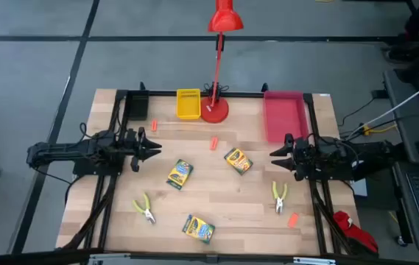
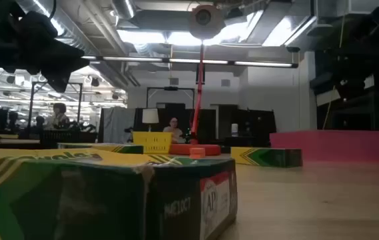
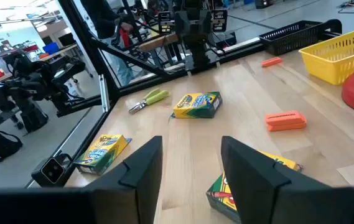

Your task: Pick & Place School Supplies

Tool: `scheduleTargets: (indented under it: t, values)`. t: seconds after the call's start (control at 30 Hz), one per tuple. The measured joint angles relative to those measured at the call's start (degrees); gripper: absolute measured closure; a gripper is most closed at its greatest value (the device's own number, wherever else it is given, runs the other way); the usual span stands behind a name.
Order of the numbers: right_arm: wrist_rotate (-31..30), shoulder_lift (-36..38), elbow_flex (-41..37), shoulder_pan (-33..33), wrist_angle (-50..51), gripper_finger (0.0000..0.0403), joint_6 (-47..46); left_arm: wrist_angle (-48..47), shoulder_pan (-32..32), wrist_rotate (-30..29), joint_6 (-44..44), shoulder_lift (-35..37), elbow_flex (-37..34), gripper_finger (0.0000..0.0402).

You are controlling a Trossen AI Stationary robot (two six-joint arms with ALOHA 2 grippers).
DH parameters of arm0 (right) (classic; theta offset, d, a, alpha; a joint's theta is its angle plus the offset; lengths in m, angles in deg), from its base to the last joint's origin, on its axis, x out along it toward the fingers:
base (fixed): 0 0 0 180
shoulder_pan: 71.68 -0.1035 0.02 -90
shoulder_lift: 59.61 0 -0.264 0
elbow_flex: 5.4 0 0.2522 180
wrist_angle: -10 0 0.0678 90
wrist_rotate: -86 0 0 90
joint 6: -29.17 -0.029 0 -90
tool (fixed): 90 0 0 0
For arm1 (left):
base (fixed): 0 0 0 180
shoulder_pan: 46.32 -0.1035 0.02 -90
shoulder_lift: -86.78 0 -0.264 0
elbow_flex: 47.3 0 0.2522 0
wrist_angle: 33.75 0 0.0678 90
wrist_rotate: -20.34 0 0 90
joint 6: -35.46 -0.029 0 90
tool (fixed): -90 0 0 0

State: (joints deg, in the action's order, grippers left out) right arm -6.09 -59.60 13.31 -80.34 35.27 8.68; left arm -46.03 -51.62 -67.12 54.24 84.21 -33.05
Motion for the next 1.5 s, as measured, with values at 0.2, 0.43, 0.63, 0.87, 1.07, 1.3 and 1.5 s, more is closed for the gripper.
scheduleTargets:
  t: [0.2, 0.43, 0.63, 0.87, 1.07, 1.3, 1.5]
  values:
    - [0.0, 0.0, 0.0, 0.0, 0.0, 0.0237, 0.0, 0.0, 0.0, 0.0, 0.0, 0.0, 0.0, 0.0299]
    - [0.0, 0.0, 0.0, 0.0, 0.0, 0.0237, 0.0, 0.0, 0.0, 0.0, 0.0, 0.0, 0.0, 0.0299]
    - [0.0, 0.0, 0.0, 0.0, 0.0, 0.0237, 0.0, 0.0, 0.0, 0.0, 0.0, 0.0, 0.0, 0.0299]
    - [0.0, 0.0, 0.0, 0.0, 0.0, 0.0237, 0.0, 0.0, 0.0, 0.0, 0.0, 0.0, 0.0, 0.0299]
    - [0.0, 0.0, 0.0, 0.0, 0.0, 0.0237, 0.0, 0.0, 0.0, 0.0, 0.0, 0.0, 0.0, 0.0299]
    - [-9.4, 0.0, 0.0, 0.0, -1.4, 0.0237, -2.0, 0.0, 0.0, 0.0, 0.0, 0.0, 0.0, 0.0299]
    - [-23.9, -0.1, 0.0, 0.0, -5.9, 0.0237, -17.7, 0.0, 0.0, 0.0, 0.0, 0.0, 0.0, 0.0299]
